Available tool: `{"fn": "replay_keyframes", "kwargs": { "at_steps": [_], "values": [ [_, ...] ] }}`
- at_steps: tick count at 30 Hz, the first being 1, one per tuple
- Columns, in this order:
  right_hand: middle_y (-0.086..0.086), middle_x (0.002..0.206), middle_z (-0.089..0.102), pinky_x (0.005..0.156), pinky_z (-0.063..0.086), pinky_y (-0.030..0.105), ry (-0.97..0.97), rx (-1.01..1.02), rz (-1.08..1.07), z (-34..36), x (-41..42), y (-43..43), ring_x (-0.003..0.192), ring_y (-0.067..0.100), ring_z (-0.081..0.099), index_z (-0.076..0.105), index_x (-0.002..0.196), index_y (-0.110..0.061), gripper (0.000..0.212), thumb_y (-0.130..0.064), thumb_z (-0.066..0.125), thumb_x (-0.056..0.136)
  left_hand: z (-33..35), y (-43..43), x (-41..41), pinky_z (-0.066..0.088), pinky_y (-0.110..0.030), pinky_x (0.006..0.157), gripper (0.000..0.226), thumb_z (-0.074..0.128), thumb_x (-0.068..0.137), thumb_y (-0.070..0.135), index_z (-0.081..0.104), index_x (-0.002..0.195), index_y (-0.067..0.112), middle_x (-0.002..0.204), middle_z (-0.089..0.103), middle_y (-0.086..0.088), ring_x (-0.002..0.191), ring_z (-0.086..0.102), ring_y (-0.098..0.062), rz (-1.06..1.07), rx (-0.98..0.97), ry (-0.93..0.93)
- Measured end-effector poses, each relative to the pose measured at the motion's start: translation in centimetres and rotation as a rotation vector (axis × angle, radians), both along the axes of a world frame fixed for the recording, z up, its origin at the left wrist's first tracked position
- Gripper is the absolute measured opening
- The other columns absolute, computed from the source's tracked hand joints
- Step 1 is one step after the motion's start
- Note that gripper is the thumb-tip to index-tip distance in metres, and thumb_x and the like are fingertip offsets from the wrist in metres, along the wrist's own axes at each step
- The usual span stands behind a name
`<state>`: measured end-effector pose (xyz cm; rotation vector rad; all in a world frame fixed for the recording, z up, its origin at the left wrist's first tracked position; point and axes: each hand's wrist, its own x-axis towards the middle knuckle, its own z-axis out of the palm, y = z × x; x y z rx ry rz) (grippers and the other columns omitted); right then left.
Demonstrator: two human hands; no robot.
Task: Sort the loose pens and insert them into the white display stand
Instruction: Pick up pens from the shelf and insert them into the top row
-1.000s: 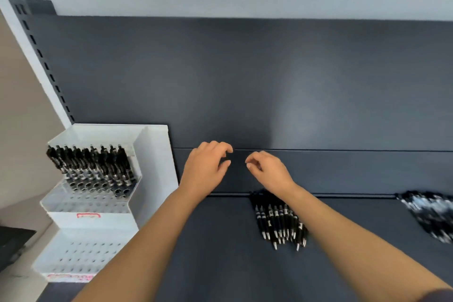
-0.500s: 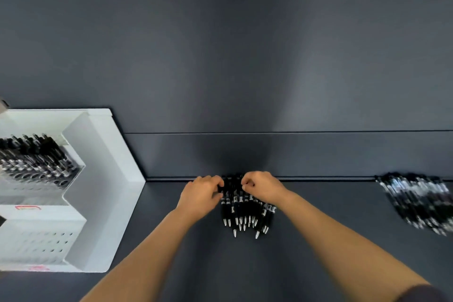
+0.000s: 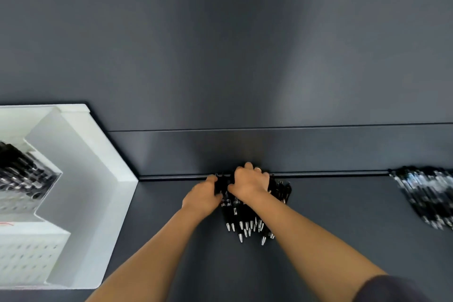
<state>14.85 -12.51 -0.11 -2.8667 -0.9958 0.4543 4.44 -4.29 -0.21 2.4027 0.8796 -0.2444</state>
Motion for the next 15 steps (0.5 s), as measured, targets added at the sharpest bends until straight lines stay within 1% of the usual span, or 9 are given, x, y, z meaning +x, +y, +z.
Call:
{"fn": "replay_keyframes", "kwargs": {
  "at_steps": [2, 3, 5, 6, 9, 11, 13, 14, 15],
  "values": [
    [0.006, 0.123, 0.049, 0.088, 0.039, 0.04, 0.061, 0.055, -0.043, 0.1, 0.1, 0.2, 0.115, 0.03, 0.05, 0.055, 0.116, -0.017, 0.042, -0.041, 0.06, 0.083, -0.2, 0.1, 0.6, 0.047, -0.037, 0.084, 0.051, 0.055, 0.088, 0.023, 0.036, 0.134, 0.015, 0.118, 0.057, -0.012, 0.111, 0.055, -0.029, 0.017, -0.003, -0.031],
    [0.006, 0.12, 0.051, 0.084, 0.041, 0.038, 0.111, 0.096, -0.063, 0.2, 0.3, 0.2, 0.111, 0.03, 0.053, 0.054, 0.112, -0.017, 0.038, -0.039, 0.06, 0.082, -0.2, 0.1, 1.0, 0.047, -0.037, 0.083, 0.052, 0.055, 0.087, 0.022, 0.035, 0.134, 0.014, 0.12, 0.056, -0.013, 0.111, 0.055, -0.03, 0.019, -0.004, -0.047],
    [0.007, 0.11, 0.058, 0.072, 0.044, 0.032, 0.234, 0.189, -0.098, 0.5, 0.8, -0.2, 0.101, 0.029, 0.059, 0.051, 0.099, -0.018, 0.026, -0.034, 0.061, 0.081, -0.4, 0.1, 1.6, 0.048, -0.04, 0.084, 0.053, 0.055, 0.087, 0.018, 0.033, 0.135, 0.014, 0.124, 0.052, -0.013, 0.111, 0.054, -0.031, 0.02, -0.001, -0.062],
    [0.007, 0.103, 0.061, 0.07, 0.044, 0.032, 0.29, 0.235, -0.113, 0.7, 1.0, -0.4, 0.096, 0.028, 0.061, 0.048, 0.093, -0.019, 0.023, -0.032, 0.062, 0.081, -0.5, 0.0, 1.8, 0.048, -0.041, 0.085, 0.053, 0.053, 0.087, 0.016, 0.032, 0.136, 0.014, 0.125, 0.049, -0.014, 0.111, 0.054, -0.032, 0.024, 0.002, -0.06],
    [0.006, 0.086, 0.062, 0.074, 0.052, 0.036, 0.41, 0.374, -0.148, 0.9, 1.4, -1.1, 0.084, 0.025, 0.062, 0.049, 0.087, -0.018, 0.021, -0.026, 0.067, 0.081, -0.7, -0.4, 2.2, 0.048, -0.041, 0.081, 0.055, 0.051, 0.087, 0.013, 0.03, 0.137, 0.017, 0.126, 0.039, -0.013, 0.105, 0.056, -0.034, 0.05, 0.035, -0.01],
    [0.007, 0.08, 0.063, 0.071, 0.054, 0.035, 0.49, 0.461, -0.171, 1.1, 1.5, -1.5, 0.07, 0.021, 0.062, 0.051, 0.088, -0.017, 0.017, -0.021, 0.067, 0.083, -0.8, -0.7, 2.2, 0.049, -0.041, 0.079, 0.054, 0.053, 0.086, 0.015, 0.03, 0.136, 0.017, 0.126, 0.037, -0.013, 0.102, 0.057, -0.035, 0.032, 0.079, 0.019],
    [0.006, 0.076, 0.065, 0.056, 0.051, 0.023, 0.558, 0.53, -0.183, 1.6, 1.4, -1.9, 0.049, 0.011, 0.057, 0.05, 0.085, -0.017, 0.015, -0.015, 0.065, 0.086, -0.9, -0.7, 2.2, 0.048, -0.04, 0.081, 0.052, 0.052, 0.086, 0.013, 0.033, 0.135, 0.017, 0.124, 0.042, -0.014, 0.104, 0.056, -0.036, 0.005, 0.082, 0.023],
    [0.005, 0.074, 0.065, 0.046, 0.045, 0.017, 0.591, 0.563, -0.194, 1.9, 1.2, -2.1, 0.041, 0.006, 0.053, 0.048, 0.083, -0.018, 0.016, -0.014, 0.063, 0.087, -0.8, -0.5, 2.3, 0.047, -0.039, 0.083, 0.052, 0.052, 0.086, 0.01, 0.034, 0.134, 0.017, 0.123, 0.046, -0.015, 0.106, 0.056, -0.035, 0.004, 0.056, 0.008],
    [0.005, 0.074, 0.066, 0.039, 0.039, 0.014, 0.626, 0.597, -0.211, 2.2, 1.1, -2.3, 0.037, 0.004, 0.051, 0.047, 0.083, -0.018, 0.015, -0.016, 0.061, 0.089, -0.7, -0.4, 2.2, 0.047, -0.038, 0.083, 0.052, 0.051, 0.085, 0.008, 0.036, 0.133, 0.017, 0.121, 0.051, -0.016, 0.107, 0.056, -0.035, 0.014, 0.013, -0.023]
  ]
}}
